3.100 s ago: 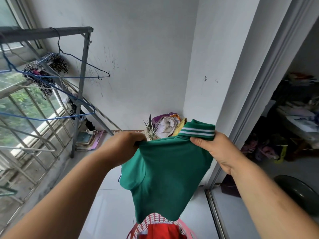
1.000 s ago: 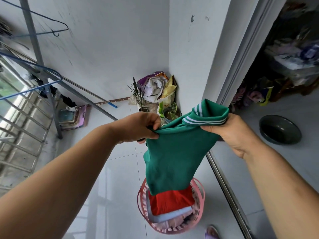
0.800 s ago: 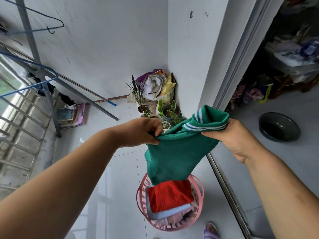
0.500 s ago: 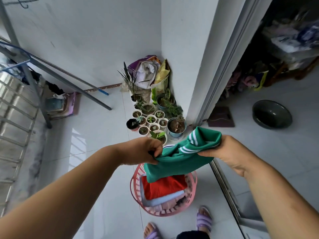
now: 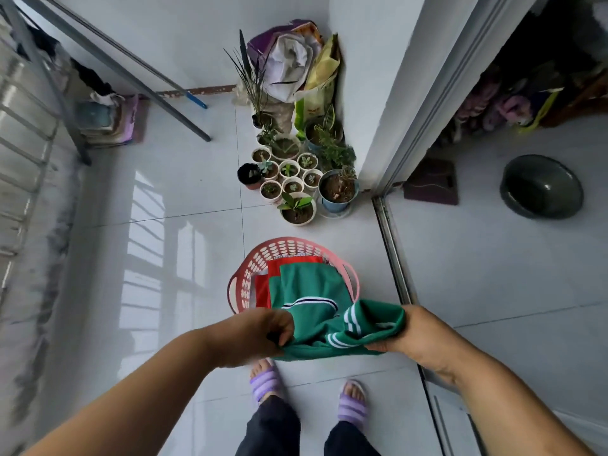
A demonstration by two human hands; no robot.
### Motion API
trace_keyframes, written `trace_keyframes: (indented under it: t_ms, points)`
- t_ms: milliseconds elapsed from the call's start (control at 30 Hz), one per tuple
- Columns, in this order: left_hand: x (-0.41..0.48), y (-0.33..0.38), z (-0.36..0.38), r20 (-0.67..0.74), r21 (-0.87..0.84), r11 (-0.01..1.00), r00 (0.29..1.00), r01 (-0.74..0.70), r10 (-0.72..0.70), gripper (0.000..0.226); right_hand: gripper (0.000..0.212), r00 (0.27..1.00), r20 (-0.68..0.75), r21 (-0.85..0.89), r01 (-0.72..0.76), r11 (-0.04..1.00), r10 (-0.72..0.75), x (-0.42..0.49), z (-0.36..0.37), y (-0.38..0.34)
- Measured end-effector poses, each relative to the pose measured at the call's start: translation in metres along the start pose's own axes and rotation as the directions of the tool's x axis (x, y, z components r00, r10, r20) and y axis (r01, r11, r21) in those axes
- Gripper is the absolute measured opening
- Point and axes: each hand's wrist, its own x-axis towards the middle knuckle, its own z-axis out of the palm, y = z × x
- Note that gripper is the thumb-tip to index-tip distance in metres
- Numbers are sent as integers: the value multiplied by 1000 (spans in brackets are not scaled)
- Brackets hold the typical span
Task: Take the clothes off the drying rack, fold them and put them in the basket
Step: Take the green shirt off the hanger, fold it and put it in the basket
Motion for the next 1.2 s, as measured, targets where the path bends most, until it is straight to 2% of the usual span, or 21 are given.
trace_keyframes:
  t_ms: [267, 467, 533, 667, 867, 967, 1100, 1133, 1200]
  points:
    - [-5, -15, 89, -73, -69, 995, 995, 69, -74, 36, 39, 982, 179, -61, -54, 997, 64, -7, -5, 50]
    - [-9, -27, 131, -54, -91, 989, 991, 116, -121, 30, 25, 963, 245, -172, -74, 982, 115, -6, -2, 90]
    - [-6, -34, 140, -37, -90, 986, 989, 138, -142, 30, 28, 957, 255, -211, -82, 974, 136, -2, 2, 104]
    - [1, -53, 151, -17, -113, 979, 984, 172, -175, 31, 24, 960, 224, -209, -119, 971, 166, 8, 11, 127]
    - [8, -82, 170, 11, -193, 954, 973, 229, -231, 34, 33, 955, 198, -123, -200, 972, 221, 22, 25, 156]
    - [10, -89, 176, 28, -222, 945, 970, 241, -241, 32, 28, 946, 201, -88, -241, 966, 255, 28, 31, 169]
    - [12, -98, 183, 52, -275, 924, 964, 265, -261, 32, 15, 915, 150, -71, -369, 927, 376, 38, 44, 184]
    - [12, -100, 185, 59, -292, 917, 962, 272, -267, 32, 20, 908, 110, -110, -393, 913, 404, 41, 48, 190]
    - [12, -102, 188, 72, -329, 900, 958, 285, -277, 32, 48, 892, -32, -257, -442, 859, 450, 47, 55, 201]
